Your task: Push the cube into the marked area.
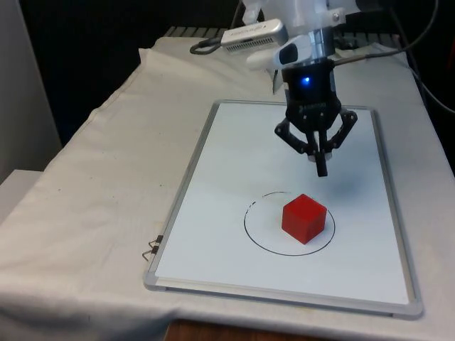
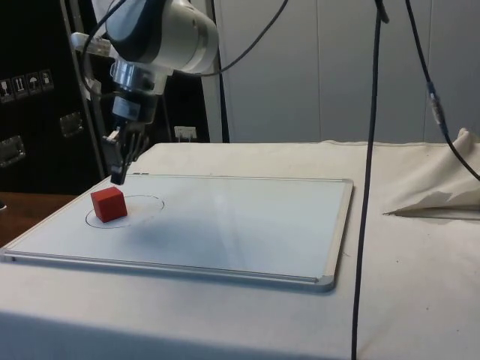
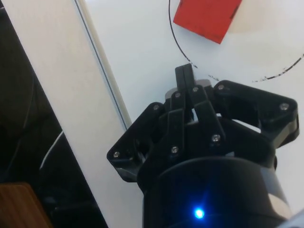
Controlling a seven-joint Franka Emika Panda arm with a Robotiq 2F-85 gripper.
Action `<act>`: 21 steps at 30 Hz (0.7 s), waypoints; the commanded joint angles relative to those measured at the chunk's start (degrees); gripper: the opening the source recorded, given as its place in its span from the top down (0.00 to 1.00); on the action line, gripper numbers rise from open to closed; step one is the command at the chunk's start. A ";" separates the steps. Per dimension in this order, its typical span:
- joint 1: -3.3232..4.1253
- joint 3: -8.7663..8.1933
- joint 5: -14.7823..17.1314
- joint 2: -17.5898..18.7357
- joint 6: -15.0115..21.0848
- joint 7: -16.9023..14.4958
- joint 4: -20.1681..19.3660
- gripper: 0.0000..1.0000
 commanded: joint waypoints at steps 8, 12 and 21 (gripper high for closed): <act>0.29 -0.40 -3.67 -2.06 -0.17 -1.55 -1.89 1.00; 0.29 -0.46 -5.21 -2.64 -0.17 -1.89 -2.35 1.00; 0.17 -0.40 -8.77 -4.07 -0.23 -2.75 -3.38 1.00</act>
